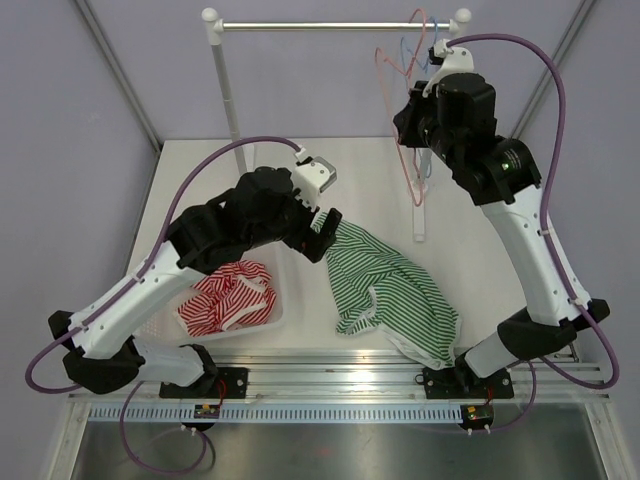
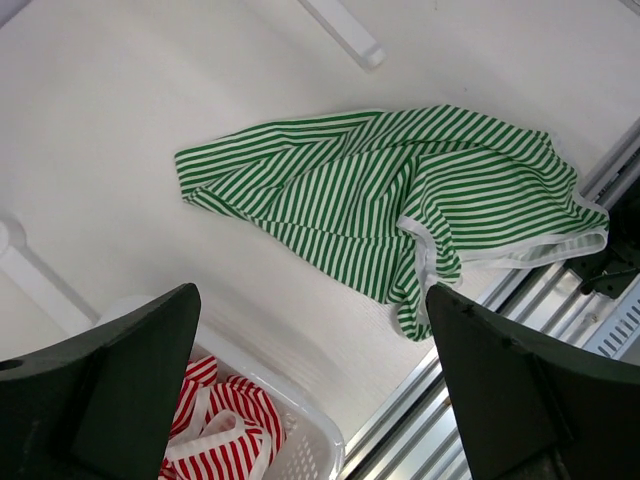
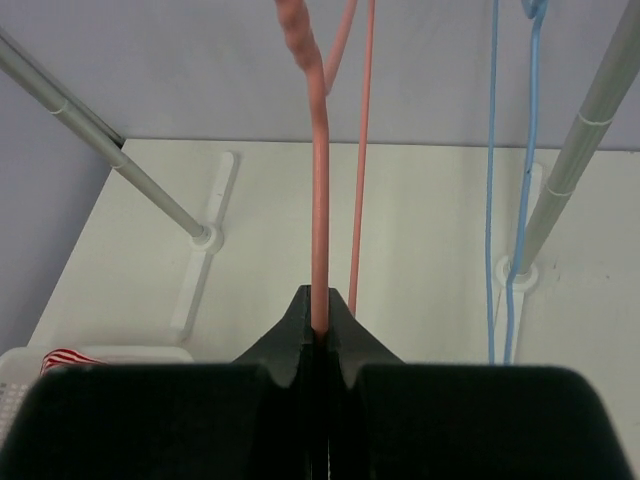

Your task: Remove the tank top from the hanger

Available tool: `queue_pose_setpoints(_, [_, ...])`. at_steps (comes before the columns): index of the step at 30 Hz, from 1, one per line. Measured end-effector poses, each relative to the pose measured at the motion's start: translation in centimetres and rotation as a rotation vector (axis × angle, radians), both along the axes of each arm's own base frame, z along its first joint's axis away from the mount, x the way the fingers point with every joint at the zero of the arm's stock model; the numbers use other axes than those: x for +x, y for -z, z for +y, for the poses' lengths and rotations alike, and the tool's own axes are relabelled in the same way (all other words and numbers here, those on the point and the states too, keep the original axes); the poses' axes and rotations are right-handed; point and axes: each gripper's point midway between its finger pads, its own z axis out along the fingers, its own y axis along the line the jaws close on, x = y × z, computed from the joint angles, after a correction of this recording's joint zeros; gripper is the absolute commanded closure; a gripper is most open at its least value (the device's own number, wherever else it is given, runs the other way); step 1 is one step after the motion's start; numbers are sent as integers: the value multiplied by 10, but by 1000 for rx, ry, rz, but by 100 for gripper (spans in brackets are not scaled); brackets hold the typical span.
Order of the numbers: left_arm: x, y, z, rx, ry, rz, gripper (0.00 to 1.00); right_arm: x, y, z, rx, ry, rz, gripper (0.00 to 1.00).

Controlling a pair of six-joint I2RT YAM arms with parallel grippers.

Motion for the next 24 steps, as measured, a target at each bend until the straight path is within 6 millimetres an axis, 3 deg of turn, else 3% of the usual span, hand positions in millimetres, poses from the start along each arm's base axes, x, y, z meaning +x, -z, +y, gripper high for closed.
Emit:
queue_pose_setpoints(7, [3, -5, 15, 0, -62, -31, 1, 18, 11, 3, -10, 5, 32, 100])
queue_pose_setpoints(13, [7, -1, 14, -11, -90, -35, 1, 70, 27, -29, 19, 59, 54, 100])
queue_pose_setpoints(19, [9, 13, 8, -13, -90, -17, 1, 115, 54, -10, 4, 20, 92, 100])
queue_pose_setpoints(24, [11, 31, 1, 8, -86, 18, 1, 129, 72, -5, -11, 20, 121, 100])
